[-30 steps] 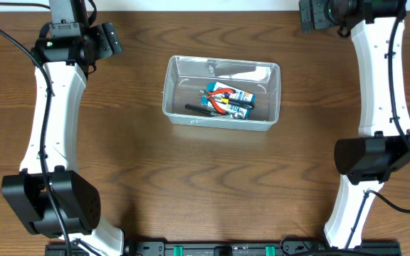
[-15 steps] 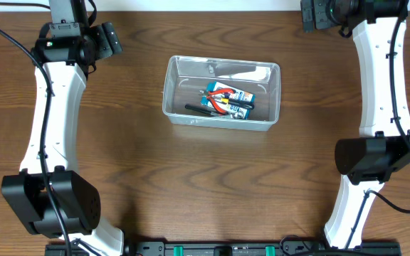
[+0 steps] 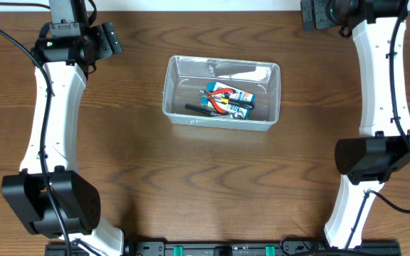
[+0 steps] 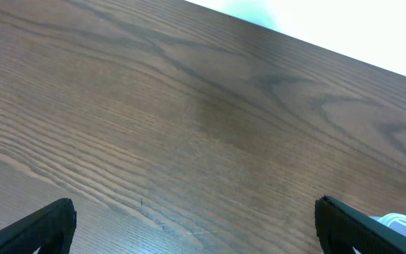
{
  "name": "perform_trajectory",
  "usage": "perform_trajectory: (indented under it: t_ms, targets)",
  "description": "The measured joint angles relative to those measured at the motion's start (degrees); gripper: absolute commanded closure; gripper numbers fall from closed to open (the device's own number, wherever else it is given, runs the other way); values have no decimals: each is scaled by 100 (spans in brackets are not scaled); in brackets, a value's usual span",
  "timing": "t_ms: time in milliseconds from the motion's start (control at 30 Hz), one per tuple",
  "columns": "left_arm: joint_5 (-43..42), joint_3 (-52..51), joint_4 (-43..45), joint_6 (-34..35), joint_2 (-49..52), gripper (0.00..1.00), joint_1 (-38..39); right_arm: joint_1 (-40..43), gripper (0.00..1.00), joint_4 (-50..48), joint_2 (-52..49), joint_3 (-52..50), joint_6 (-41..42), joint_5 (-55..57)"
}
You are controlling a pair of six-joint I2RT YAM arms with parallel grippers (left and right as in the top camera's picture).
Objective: Pack container
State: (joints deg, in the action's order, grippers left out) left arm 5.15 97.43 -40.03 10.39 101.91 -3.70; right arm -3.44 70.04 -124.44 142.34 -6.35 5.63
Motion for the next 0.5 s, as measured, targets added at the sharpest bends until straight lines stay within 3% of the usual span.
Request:
perform_trajectory:
  t_ms: [267, 500]
  targets:
    - [0, 0, 0, 0, 0, 2, 0, -15, 1, 24, 413, -74, 11, 0]
    - [0, 0, 0, 0, 0, 2, 0, -109, 1, -7, 2208, -76, 11, 0]
